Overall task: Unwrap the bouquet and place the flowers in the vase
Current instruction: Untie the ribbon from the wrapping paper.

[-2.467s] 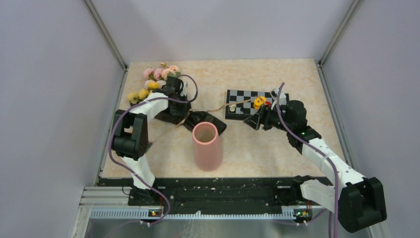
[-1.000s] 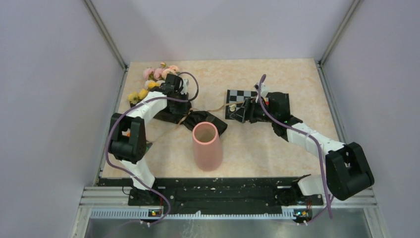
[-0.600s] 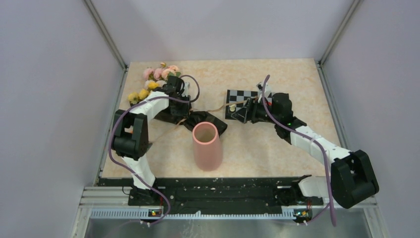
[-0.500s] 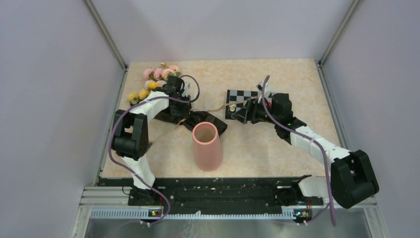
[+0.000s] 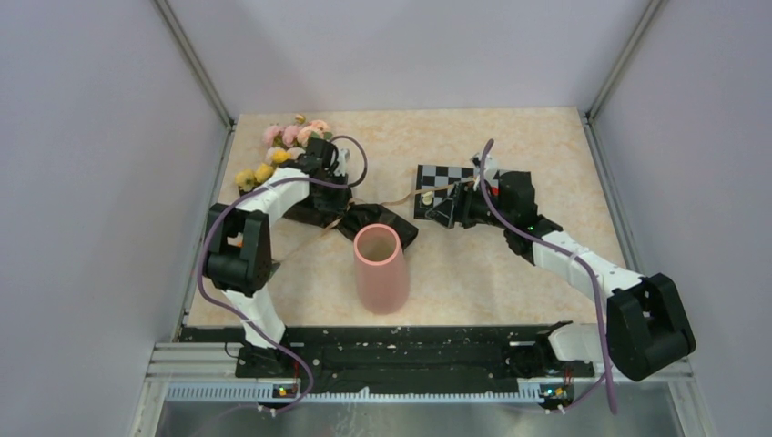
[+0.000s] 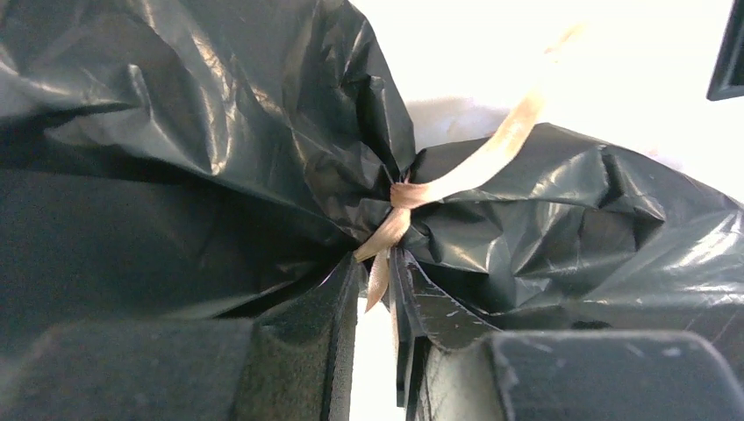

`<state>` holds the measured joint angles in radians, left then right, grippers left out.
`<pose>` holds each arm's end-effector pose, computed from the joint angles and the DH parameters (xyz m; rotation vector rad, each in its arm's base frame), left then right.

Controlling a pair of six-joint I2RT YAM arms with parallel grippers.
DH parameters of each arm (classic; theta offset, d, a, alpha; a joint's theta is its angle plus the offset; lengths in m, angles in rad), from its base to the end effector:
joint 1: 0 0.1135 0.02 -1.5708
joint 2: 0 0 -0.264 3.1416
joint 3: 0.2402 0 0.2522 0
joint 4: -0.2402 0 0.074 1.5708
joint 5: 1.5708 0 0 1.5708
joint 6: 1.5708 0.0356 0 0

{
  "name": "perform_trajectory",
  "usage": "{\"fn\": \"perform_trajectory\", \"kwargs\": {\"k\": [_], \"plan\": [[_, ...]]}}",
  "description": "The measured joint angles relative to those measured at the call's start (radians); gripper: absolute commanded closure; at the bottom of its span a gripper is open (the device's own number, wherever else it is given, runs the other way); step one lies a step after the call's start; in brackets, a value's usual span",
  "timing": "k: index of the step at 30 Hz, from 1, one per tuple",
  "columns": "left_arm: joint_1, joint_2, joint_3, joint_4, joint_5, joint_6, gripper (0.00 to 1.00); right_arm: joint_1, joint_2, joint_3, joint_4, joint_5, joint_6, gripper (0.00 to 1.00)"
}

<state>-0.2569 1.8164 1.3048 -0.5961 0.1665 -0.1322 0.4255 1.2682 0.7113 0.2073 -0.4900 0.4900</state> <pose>0.3621 -0.1012 0.2044 0.2212 2.6901 -0.3440 0.2481 0.1308 0.2509 -0.2853 2.0106 1.0673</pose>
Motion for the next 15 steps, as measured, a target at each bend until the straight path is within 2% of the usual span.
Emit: {"fn": "perform_trajectory", "kwargs": {"k": [5, 15], "plan": [[0.000, -0.059, -0.005, 0.006, -0.002, 0.000, 0.68, 0.000, 0.002, 0.000, -0.016, 0.002, -0.001, 0.31], [0.000, -0.113, -0.006, 0.026, -0.053, 0.000, 0.71, 0.000, 0.016, 0.000, -0.019, 0.004, -0.001, 0.31]]}}
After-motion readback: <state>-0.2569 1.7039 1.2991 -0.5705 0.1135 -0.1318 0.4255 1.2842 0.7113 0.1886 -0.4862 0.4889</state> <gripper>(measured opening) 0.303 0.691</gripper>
